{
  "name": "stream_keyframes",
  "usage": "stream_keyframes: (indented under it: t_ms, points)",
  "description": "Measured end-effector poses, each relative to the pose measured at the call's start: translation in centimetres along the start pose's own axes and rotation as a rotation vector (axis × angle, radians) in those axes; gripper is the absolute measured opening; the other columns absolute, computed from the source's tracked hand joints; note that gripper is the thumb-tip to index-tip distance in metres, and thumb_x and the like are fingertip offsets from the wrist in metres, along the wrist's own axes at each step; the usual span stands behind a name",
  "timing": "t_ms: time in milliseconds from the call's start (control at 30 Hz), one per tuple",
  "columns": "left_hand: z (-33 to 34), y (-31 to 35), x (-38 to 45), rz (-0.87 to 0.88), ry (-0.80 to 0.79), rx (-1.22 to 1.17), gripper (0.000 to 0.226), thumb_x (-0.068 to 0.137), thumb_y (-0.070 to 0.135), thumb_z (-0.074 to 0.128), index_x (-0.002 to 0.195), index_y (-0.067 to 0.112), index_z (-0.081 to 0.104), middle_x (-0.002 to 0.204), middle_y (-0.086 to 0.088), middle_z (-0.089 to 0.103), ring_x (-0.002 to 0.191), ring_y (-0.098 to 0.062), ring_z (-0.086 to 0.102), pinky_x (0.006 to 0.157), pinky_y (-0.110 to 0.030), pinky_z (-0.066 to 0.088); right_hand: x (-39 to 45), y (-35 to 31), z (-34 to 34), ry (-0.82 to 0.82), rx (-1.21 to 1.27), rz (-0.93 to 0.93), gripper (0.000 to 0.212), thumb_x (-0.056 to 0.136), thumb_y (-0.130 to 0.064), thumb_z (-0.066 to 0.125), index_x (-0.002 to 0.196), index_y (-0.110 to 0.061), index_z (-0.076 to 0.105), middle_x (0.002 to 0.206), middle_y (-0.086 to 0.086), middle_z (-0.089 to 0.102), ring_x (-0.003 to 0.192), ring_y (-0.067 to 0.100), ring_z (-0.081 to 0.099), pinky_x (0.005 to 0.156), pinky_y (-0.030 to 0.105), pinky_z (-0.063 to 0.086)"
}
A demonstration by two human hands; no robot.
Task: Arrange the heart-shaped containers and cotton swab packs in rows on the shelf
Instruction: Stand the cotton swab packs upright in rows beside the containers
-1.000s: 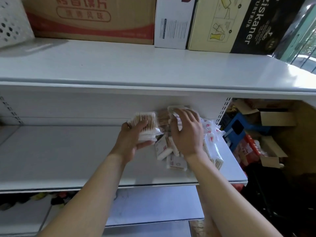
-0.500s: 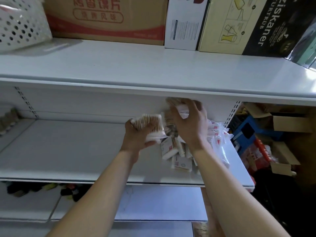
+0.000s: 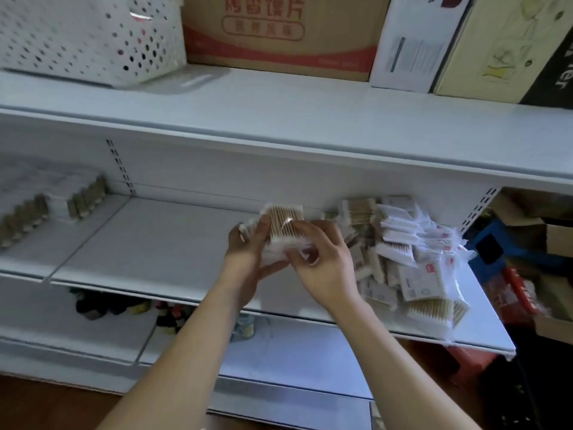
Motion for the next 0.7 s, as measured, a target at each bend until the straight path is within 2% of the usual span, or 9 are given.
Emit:
stream_keyframes:
  t_ms: [133,267,300,367,433,500,567,633,700]
  points:
    - [-5.9,2.6,-0.8,-0.006,0.014,-0.039,0.052,0.086,0.047,0.067,0.126,0.018,0.05,0.12,-0.01,0.067,0.103,-0.028,0.071,0.073,-0.044,0.061,0.3,-4.6,3.3,-0.065,0.082,0.0,0.037,0.089,-0.033,0.068,0.126,-0.03,0.064,0.116,-0.01,0.057,0.09,0.003,0.062,0.077,0.027,0.054]
    - [-13.1,5.3,-1.6,-0.02,0.054,-0.006,0.045,0.088,0.028,0.073,0.124,0.019,0.047,0.124,-0.008,0.062,0.11,-0.028,0.066,0.071,-0.043,0.061,0.2,-9.7,8.6,-0.05,0.206,0.06,0.03,0.099,-0.044,0.051,0.125,-0.033,0.06,0.116,-0.009,0.058,0.096,0.013,0.067,0.08,0.04,0.058]
    - [-15.1,6.0,-1.7,-0.022,0.092,-0.003,0.046,0.088,0.025,0.074,0.125,0.019,0.046,0.123,-0.009,0.062,0.108,-0.028,0.066,0.07,-0.043,0.061,0.3,-11.0,10.0,-0.02,0.294,0.132,0.025,0.1,-0.04,0.051,0.12,-0.03,0.063,0.114,-0.007,0.06,0.095,0.013,0.067,0.079,0.043,0.059]
    - [-19.2,7.5,-1.9,-0.036,0.167,0.006,0.049,0.088,0.024,0.074,0.127,0.017,0.044,0.121,-0.01,0.062,0.103,-0.027,0.068,0.07,-0.045,0.061,0.2,-13.6,12.6,0.023,0.539,0.354,0.017,0.103,-0.026,0.05,0.102,-0.024,0.067,0.096,-0.006,0.071,0.082,0.013,0.069,0.075,0.045,0.059]
    - [-22.9,8.8,-2.3,-0.046,0.19,0.018,0.049,0.089,0.024,0.074,0.127,0.017,0.043,0.119,-0.009,0.063,0.1,-0.026,0.069,0.071,-0.046,0.062,-0.3,-16.3,15.0,-0.001,0.692,0.501,0.023,0.105,-0.018,0.047,0.093,-0.02,0.067,0.079,-0.004,0.073,0.07,0.015,0.067,0.064,0.036,0.058]
    - [-26.0,9.9,-2.8,-0.05,0.188,0.017,0.047,0.09,0.025,0.073,0.126,0.018,0.044,0.118,-0.008,0.065,0.098,-0.024,0.069,0.07,-0.046,0.062,-1.4,-18.6,17.7,-0.08,0.694,0.512,0.024,0.105,-0.016,0.046,0.092,-0.019,0.067,0.073,-0.002,0.071,0.064,0.017,0.063,0.054,0.029,0.053]
    - [-28.4,10.8,-3.1,-0.045,0.185,0.015,0.046,0.09,0.025,0.072,0.126,0.017,0.044,0.116,-0.008,0.065,0.098,-0.023,0.069,0.07,-0.047,0.062,-2.3,-20.2,20.3,-0.117,0.661,0.502,0.022,0.104,-0.017,0.049,0.091,-0.02,0.067,0.072,0.0,0.068,0.062,0.02,0.059,0.048,0.028,0.05]
    - [-30.5,11.7,-3.1,-0.055,0.177,0.0,0.047,0.09,0.025,0.073,0.127,0.017,0.043,0.116,-0.008,0.064,0.1,-0.025,0.069,0.071,-0.048,0.062,-2.6,-21.4,22.7,-0.099,0.653,0.517,0.014,0.102,-0.018,0.054,0.097,-0.022,0.067,0.073,0.001,0.068,0.058,0.019,0.058,0.047,0.029,0.049]
    - [-32.6,12.3,-2.6,-0.066,0.169,-0.009,0.051,0.089,0.025,0.074,0.128,0.019,0.042,0.117,-0.009,0.065,0.101,-0.026,0.069,0.072,-0.05,0.062,-2.1,-22.3,24.9,-0.071,0.633,0.525,0.009,0.099,-0.019,0.059,0.108,-0.02,0.06,0.085,0.006,0.071,0.055,0.016,0.06,0.049,0.032,0.05]
Point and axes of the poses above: each hand's wrist, its own x-axis towards the middle knuckle, its own z-axis out of the palm, y = z × x, the point moved 1 cm from there along x, towards the middle knuckle
